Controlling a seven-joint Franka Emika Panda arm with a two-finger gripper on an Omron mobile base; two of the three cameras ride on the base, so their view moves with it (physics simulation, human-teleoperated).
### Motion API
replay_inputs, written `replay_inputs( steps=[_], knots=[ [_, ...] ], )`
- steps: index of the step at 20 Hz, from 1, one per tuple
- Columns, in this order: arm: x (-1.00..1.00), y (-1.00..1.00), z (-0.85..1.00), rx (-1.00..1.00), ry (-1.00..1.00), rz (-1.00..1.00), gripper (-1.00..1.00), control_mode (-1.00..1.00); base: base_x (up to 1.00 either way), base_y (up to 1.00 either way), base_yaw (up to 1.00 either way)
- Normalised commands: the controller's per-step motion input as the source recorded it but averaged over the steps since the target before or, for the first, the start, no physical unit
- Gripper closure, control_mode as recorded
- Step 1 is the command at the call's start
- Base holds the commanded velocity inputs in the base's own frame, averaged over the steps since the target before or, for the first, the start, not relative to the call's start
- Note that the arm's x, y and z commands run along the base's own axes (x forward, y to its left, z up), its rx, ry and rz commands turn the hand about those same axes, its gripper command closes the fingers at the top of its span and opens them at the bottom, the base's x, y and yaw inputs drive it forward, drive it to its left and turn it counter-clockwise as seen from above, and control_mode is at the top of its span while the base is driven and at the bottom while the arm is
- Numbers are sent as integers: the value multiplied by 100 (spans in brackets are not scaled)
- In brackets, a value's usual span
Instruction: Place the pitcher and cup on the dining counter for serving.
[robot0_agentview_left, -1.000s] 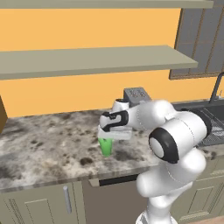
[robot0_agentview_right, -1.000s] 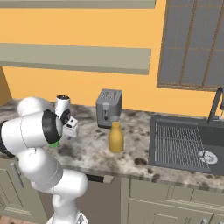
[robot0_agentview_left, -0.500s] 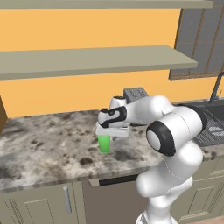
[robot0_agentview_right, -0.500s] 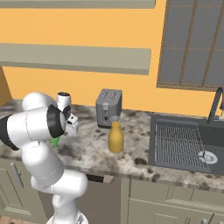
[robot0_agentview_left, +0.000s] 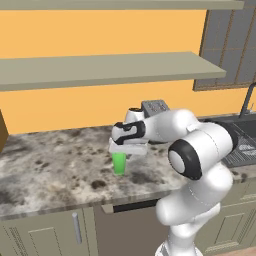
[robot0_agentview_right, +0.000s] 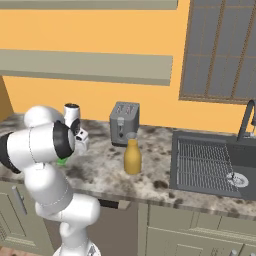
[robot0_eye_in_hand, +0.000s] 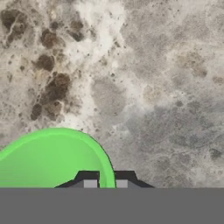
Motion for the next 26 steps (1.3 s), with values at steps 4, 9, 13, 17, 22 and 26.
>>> replay_inputs(
  steps=[4,9,13,17,22,26],
  knots=[
    [-8,0,28,0,-19,0,100,-100,0,0,0],
    [-40,0,56,-5,-35,0,100,-100,0,0,0],
    [-63,-1,82,-10,-39,2,100,-100,0,0,0],
    [-69,-24,84,-3,-44,4,100,-100,0,0,0],
    [-48,-40,78,0,-33,3,100,-100,0,0,0],
    [-28,-39,76,1,-19,4,100,-100,0,0,0]
  ],
)
